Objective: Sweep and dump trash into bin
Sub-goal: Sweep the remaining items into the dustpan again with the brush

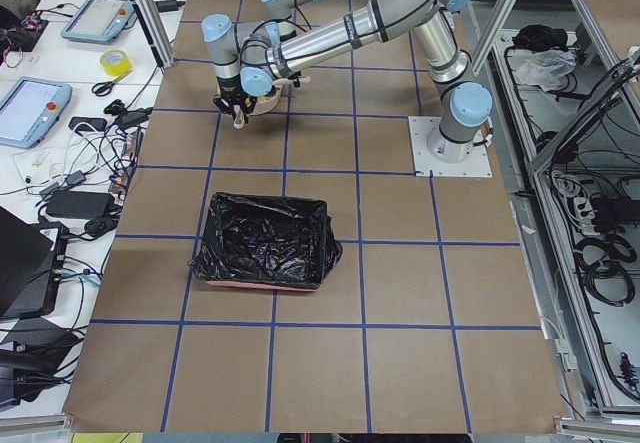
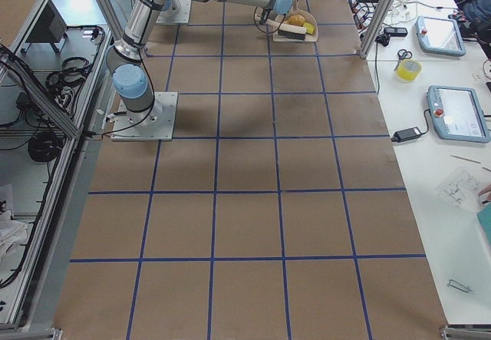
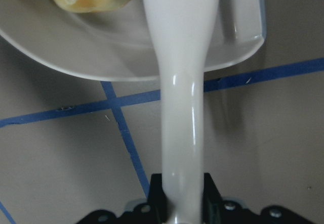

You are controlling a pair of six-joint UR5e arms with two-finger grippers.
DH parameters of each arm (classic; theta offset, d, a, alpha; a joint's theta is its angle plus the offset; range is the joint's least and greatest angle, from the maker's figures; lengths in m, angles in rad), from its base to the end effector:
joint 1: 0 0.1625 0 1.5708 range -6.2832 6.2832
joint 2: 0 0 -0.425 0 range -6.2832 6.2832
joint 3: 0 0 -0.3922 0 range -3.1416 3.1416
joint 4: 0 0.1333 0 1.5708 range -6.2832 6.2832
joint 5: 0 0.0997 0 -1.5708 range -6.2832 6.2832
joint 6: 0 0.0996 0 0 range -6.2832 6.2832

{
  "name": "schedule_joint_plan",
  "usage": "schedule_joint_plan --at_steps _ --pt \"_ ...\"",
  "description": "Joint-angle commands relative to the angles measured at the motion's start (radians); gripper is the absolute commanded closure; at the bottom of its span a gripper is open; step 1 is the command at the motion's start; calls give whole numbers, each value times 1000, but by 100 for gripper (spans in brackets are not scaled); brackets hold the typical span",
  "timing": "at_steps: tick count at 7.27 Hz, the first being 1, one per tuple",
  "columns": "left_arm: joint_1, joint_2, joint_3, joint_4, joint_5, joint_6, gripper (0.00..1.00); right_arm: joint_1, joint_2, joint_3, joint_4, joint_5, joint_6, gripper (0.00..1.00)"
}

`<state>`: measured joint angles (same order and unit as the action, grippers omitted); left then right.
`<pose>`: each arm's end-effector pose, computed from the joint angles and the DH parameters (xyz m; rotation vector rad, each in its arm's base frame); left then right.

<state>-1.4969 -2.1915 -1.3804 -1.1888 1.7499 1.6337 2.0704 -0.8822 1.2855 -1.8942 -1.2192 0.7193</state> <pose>-0.0637 -0.7051 0.2419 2.1493 2.1636 0.2548 0.4934 -0.5541 0.2356 0.3353 2.8540 0.3864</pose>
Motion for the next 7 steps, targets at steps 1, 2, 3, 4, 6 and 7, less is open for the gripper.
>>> schedule_joint_plan --at_steps 1,2,3,4,6,7 --pt "1 1 0 0 -6 0 92 -1 -12 6 62 -77 -3 100" --pt "1 2 0 0 -9 0 92 -9 -36 14 92 -80 -3 100" --pt "1 9 -2 0 -27 2 92 -16 -69 20 143 -126 -3 100" --pt "4 16 -2 -2 -33 2 92 -39 -108 23 215 -169 -4 100" --pt "17 26 -5 -2 -39 5 93 -148 -208 79 251 -235 -117 100" --pt "30 27 9 -2 -65 15 93 -214 -283 183 233 -296 -229 100"
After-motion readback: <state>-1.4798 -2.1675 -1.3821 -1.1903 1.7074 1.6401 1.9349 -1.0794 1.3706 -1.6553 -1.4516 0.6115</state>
